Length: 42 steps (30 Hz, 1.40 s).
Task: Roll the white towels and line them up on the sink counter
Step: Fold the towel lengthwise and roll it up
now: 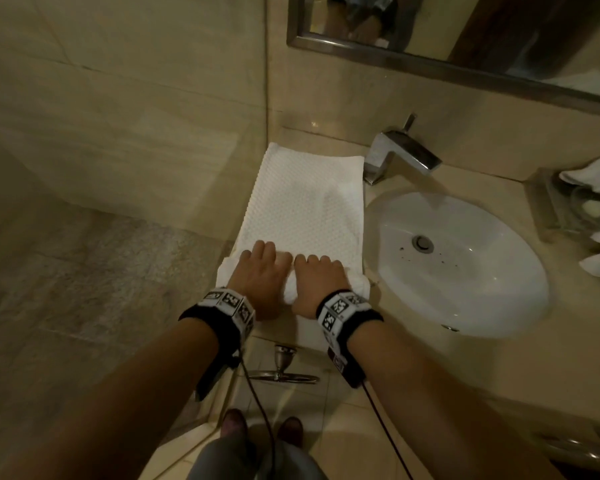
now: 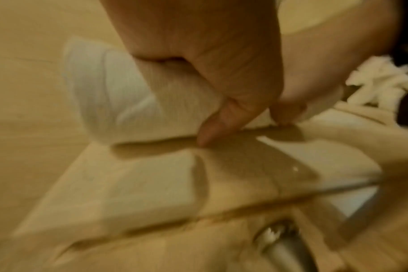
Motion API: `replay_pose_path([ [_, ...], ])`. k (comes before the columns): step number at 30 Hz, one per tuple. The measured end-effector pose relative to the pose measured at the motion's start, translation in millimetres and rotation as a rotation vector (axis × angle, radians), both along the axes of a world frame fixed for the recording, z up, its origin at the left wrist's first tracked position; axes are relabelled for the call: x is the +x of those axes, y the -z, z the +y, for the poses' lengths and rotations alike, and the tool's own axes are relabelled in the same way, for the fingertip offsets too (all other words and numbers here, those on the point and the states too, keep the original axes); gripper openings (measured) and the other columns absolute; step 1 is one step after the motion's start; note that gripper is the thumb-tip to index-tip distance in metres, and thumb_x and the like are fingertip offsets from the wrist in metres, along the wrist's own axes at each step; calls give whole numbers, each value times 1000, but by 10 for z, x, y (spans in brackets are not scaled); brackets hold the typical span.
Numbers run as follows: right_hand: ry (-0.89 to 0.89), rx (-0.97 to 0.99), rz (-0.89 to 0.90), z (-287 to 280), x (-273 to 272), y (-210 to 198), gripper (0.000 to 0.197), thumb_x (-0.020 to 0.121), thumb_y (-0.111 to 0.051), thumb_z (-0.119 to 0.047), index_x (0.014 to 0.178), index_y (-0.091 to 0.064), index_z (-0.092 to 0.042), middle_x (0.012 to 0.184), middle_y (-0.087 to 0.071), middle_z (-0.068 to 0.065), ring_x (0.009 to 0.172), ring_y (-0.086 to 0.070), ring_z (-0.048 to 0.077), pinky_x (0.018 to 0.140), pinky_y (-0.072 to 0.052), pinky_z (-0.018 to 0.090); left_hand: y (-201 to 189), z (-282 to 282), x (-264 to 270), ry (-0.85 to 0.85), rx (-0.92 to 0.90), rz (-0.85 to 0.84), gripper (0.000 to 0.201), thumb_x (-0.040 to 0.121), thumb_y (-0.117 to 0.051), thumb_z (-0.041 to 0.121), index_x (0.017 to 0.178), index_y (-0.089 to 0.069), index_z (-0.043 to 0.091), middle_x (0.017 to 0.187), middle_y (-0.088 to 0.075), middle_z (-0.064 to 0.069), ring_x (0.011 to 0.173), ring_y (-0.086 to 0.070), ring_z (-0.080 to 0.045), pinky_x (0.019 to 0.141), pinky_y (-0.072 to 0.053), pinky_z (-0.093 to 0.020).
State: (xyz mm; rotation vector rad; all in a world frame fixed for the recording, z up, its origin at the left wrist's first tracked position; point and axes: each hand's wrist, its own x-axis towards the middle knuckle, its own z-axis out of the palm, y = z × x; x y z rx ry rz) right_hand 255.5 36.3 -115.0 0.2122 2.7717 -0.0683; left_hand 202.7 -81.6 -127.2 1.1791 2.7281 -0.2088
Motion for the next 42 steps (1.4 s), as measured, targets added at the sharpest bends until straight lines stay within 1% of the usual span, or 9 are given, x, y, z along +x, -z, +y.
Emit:
replay_pose_path([
  [5,47,-85,-112,40,-29,-69,58,77,-65,-44,123,-45,-15,117,-59,6,106,-58,26,90,-46,40,-33,38,8,4,-13,2,58,74,-65,50,119,-45,18,115,-52,-2,104,-46,-21,90,-38,-33],
  [10,-88,92,-116,-16,136,-164,95,69,-72,-39,144,-18,-15,137,-31,12,128,-32,32,105,-28,60,-215,183,-110,-27,-207,-284,58,76,-70,33,128,-47,20,112,-58,-2,104,-54,-21,90,-47,-32],
  [15,-55,-87,-47,55,214,-72,70,74,-68,-36,132,-36,-16,122,-53,7,109,-54,27,90,-41,40,-272,232,-111,-75,-279,-447,64,70,-71,12,128,-47,23,104,-58,0,97,-57,-20,78,-48,-30],
  [18,13,-167,-73,139,31,-124,49,78,-62,-40,120,-52,-16,109,-63,5,97,-61,25,77,-44,31,-223,131,-106,-6,-146,-307,69,65,-75,29,123,-39,18,119,-48,-4,108,-49,-23,89,-45,-35],
  [22,139,-218,-212,211,-155,-220,38,45,-69,-18,83,-69,-14,78,-69,3,70,-65,24,57,-51,25,-141,109,31,146,-104,39,50,78,-62,31,119,-41,12,116,-46,-8,102,-46,-25,84,-37,-34],
  [27,15,32,-38,23,114,-125,77,71,-66,-37,136,-31,-15,129,-44,7,120,-43,28,108,-28,55,-136,288,-10,-5,-39,-50,51,78,-65,32,120,-44,14,118,-51,-6,108,-50,-23,91,-41,-33],
  [30,-19,171,-19,-72,282,-33,94,75,-64,-22,149,-5,-11,136,-31,12,126,-33,32,111,-17,62,-198,357,-162,-36,-95,-207,56,71,-72,30,118,-45,16,118,-53,-5,109,-53,-23,93,-45,-32],
  [35,-51,-14,-46,189,68,-33,85,68,-76,-32,138,-30,-17,127,-48,5,119,-47,27,104,-32,48,-222,381,-148,-122,-200,-388,84,62,-82,38,130,-38,17,123,-54,-3,112,-54,-23,93,-47,-34],
  [42,-68,-99,-60,273,-102,-140,52,75,-64,-43,115,-44,-16,107,-59,3,102,-58,26,96,-38,46,-44,216,71,-24,1,-33,62,73,-62,50,121,-40,17,116,-48,-3,104,-46,-21,90,-38,-34],
])
